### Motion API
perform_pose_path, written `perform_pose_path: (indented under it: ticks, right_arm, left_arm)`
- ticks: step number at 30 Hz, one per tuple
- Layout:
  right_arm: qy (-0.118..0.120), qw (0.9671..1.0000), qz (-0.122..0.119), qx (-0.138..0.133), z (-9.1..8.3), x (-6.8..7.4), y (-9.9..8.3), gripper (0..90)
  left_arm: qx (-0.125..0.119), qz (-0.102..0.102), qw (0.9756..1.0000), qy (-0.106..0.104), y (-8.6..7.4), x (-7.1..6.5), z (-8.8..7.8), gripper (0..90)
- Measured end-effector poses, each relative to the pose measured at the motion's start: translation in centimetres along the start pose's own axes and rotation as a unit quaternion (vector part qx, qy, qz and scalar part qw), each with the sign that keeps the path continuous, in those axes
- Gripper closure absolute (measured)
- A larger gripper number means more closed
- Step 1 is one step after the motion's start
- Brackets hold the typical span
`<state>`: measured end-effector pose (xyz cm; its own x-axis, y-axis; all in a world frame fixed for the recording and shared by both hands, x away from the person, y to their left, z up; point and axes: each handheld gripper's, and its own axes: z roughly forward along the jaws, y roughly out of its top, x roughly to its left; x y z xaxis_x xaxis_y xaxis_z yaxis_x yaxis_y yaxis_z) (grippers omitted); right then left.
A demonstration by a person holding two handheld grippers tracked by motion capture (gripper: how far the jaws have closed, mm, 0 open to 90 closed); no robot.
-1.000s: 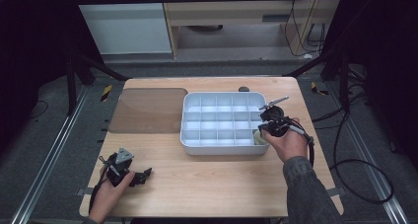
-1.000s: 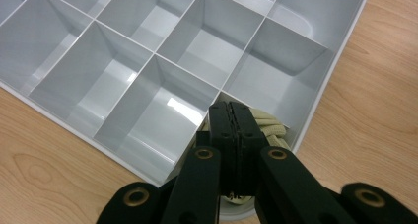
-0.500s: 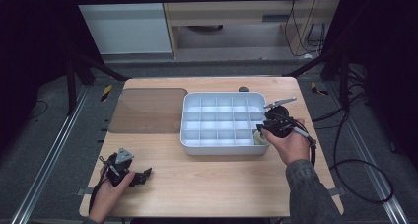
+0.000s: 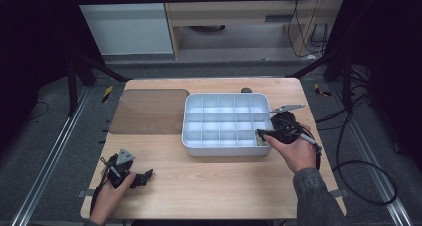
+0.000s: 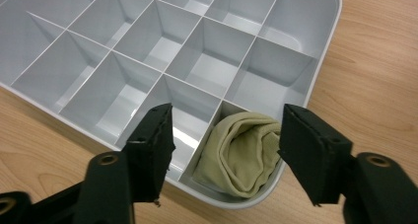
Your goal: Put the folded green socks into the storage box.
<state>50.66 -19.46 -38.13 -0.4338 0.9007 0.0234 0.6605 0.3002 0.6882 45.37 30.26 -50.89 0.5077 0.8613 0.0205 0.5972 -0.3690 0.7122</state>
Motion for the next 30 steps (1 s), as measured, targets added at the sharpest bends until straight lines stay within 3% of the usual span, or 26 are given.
perform_pose_path:
  ticks: [13, 30]
  right_arm:
    - [0.005, 0.9997, 0.009, -0.022, -0.4, 0.1, -2.3, 18.3]
    - [0.001, 0.9986, 0.016, -0.050, -1.0, 0.8, -5.4, 8.2]
  left_arm:
    - [0.000, 0.000, 1.0000, 0.001, 0.0, 0.0, 0.0, 0.0]
    - [0.001, 0.000, 1.0000, -0.001, 0.0, -0.1, 0.0, 0.0]
